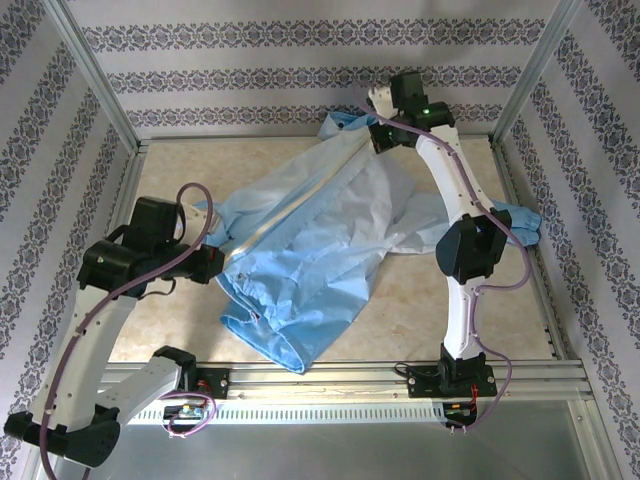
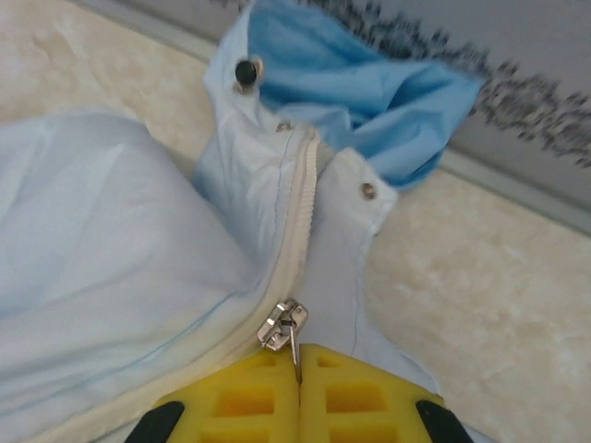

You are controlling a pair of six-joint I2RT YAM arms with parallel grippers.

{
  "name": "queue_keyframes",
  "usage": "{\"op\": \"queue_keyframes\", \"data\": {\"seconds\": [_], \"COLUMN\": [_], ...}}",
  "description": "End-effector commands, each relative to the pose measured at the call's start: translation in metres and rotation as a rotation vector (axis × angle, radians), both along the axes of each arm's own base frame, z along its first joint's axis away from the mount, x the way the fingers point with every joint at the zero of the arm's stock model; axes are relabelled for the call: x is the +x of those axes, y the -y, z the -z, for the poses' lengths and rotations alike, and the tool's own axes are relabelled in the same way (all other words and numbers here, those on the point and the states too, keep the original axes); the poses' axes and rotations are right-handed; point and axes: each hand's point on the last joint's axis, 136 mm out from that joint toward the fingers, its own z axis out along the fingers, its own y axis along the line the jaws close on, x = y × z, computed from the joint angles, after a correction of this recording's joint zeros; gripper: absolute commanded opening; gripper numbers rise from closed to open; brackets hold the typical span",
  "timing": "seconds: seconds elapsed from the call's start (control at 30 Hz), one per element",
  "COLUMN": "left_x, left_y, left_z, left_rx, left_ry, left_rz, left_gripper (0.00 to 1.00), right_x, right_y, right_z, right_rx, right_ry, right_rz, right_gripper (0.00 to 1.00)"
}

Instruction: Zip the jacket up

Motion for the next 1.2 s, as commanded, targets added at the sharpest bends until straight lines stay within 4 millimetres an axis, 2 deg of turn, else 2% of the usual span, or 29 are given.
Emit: {"op": "queue_keyframes", "data": {"seconds": [0.0, 0.13, 0.23, 0.3, 0.5, 0.7, 0.9, 1.03, 1.17], "left_x": [-0.044, -0.059, -0.069, -0.075, -0.084, -0.079, -0.065, -0.045, -0.013], "left_y": [-0.008, -0.011, -0.008, -0.010, -0.020, -0.045, -0.064, -0.072, -0.074], "left_z": [0.012, 0.011, 0.013, 0.018, 0.025, 0.023, 0.021, 0.014, 0.000], "left_rx": [-0.028, -0.041, -0.067, -0.067, -0.028, 0.092, 0.205, 0.259, 0.282], "left_ry": [-0.149, -0.167, -0.196, -0.218, -0.246, -0.251, -0.250, -0.209, -0.135], "left_rz": [-0.052, -0.070, -0.073, -0.084, -0.136, -0.247, -0.324, -0.352, -0.352], "left_gripper": [0.00, 0.00, 0.00, 0.00, 0.00, 0.00, 0.00, 0.00, 0.00], "right_x": [0.038, 0.049, 0.057, 0.063, 0.078, 0.089, 0.090, 0.087, 0.085], "right_y": [0.040, 0.041, 0.043, 0.045, 0.052, 0.070, 0.092, 0.106, 0.112], "right_z": [0.022, 0.058, 0.073, 0.081, 0.085, 0.074, 0.059, 0.047, 0.022], "right_rx": [-0.020, -0.020, -0.024, -0.027, -0.024, -0.012, -0.014, -0.023, -0.022], "right_ry": [0.071, 0.015, -0.007, -0.017, -0.012, 0.016, 0.041, 0.055, 0.098], "right_rz": [0.148, 0.160, 0.168, 0.175, 0.200, 0.246, 0.282, 0.298, 0.307], "right_gripper": [0.00, 0.00, 0.00, 0.00, 0.00, 0.00, 0.00, 0.00, 0.00]}}
